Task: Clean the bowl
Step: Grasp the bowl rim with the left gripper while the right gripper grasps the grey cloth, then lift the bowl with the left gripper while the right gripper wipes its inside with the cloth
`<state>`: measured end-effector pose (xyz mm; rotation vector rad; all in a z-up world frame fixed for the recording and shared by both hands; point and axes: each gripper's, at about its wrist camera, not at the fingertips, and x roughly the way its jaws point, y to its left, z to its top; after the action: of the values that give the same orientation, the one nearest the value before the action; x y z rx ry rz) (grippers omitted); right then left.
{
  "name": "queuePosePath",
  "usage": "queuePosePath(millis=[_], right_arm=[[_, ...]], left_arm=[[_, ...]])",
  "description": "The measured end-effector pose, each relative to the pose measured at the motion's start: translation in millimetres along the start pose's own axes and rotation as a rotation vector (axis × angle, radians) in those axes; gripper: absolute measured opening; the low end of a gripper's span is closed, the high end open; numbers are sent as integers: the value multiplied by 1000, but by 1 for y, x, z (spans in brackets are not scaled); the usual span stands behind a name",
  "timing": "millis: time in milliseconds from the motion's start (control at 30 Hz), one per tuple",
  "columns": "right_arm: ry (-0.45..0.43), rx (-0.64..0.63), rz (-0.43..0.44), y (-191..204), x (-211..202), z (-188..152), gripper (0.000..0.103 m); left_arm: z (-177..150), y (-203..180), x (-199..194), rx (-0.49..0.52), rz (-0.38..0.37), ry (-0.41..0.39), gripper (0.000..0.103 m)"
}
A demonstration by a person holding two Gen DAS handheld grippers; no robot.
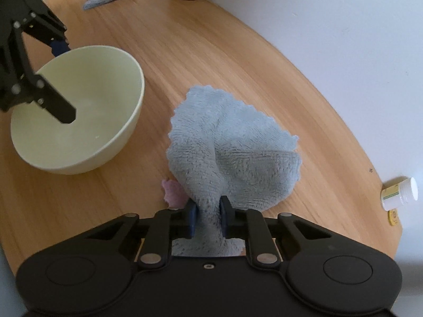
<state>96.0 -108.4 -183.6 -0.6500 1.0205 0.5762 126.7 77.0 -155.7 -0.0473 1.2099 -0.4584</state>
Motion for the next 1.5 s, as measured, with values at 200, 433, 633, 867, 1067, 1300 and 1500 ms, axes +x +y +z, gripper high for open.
queuePosePath(millis=[200, 433, 633, 867, 1067, 1300, 1500], right_arm=[[4, 112, 64, -11, -11, -7, 11], [-66, 323, 158, -28, -32, -29, 11], [-132, 522, 271, -51, -28, -33, 10], [-184, 614, 341, -66, -34, -34, 10], [-199, 727, 376, -84, -41, -44, 10], [-300, 836, 439, -108, -66, -39, 10], [-342, 886, 522, -113, -69, -19, 10]], left_arm=[[3, 5, 2, -109, -33, 21, 61], [-2, 5, 6, -219, -46, 21, 42], [-5, 7, 9, -251, -24, 14, 17], [-2, 2, -2, -242, 15, -62, 10], [3, -19, -8, -110, 97, -112, 10], [6, -45, -18, 39, 181, -188, 12], [1, -63, -20, 130, 190, -237, 12]])
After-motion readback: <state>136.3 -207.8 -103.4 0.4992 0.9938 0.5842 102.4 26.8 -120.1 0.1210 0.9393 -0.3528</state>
